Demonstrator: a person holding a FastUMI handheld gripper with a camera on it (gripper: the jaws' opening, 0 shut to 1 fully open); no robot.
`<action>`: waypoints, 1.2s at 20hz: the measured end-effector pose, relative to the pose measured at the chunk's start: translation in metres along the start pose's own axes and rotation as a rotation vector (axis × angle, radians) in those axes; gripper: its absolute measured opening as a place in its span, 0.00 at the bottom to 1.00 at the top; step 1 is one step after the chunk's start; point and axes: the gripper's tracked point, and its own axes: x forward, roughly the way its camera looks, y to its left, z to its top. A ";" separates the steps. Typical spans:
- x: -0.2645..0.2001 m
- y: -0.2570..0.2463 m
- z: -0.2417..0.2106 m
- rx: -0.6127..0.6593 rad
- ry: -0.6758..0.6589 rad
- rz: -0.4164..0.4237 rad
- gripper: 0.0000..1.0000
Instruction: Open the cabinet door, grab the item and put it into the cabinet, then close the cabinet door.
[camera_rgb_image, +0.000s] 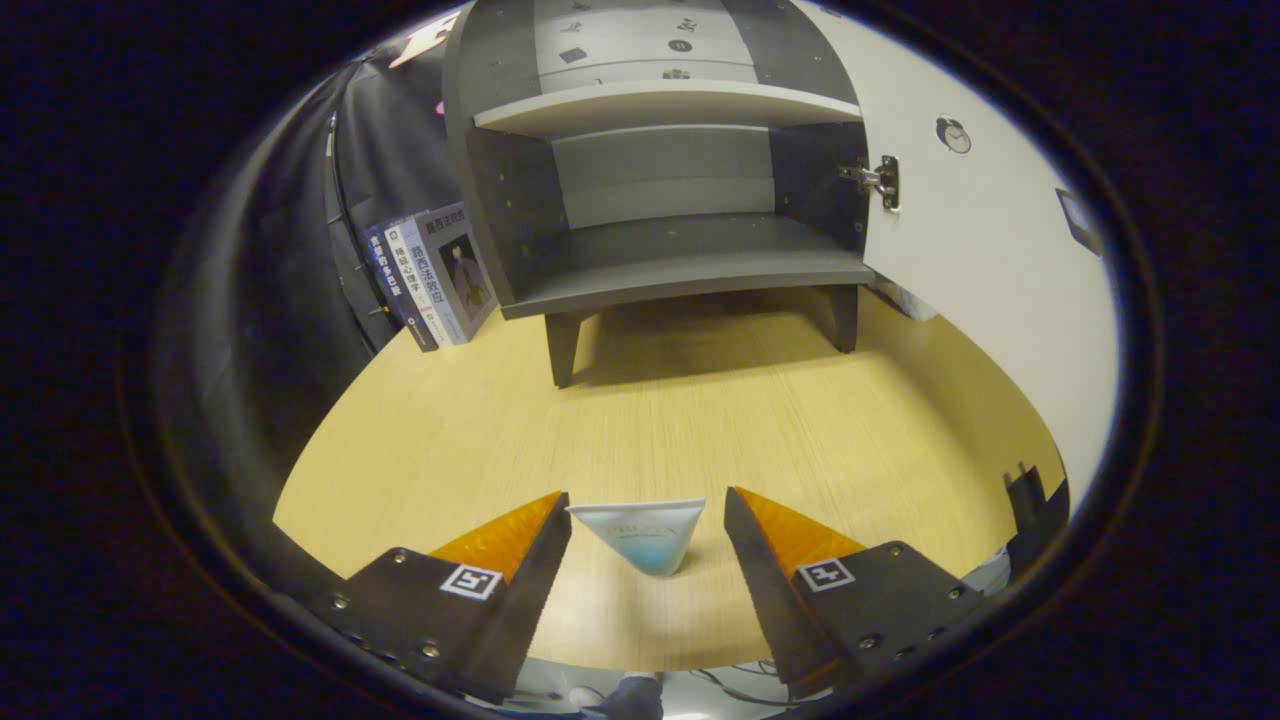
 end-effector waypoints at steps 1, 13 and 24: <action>0.003 0.000 -0.002 0.002 -0.003 -0.002 0.89; -0.019 0.001 0.046 -0.048 -0.070 0.022 0.56; -0.082 0.010 0.224 -0.081 -0.351 0.016 0.56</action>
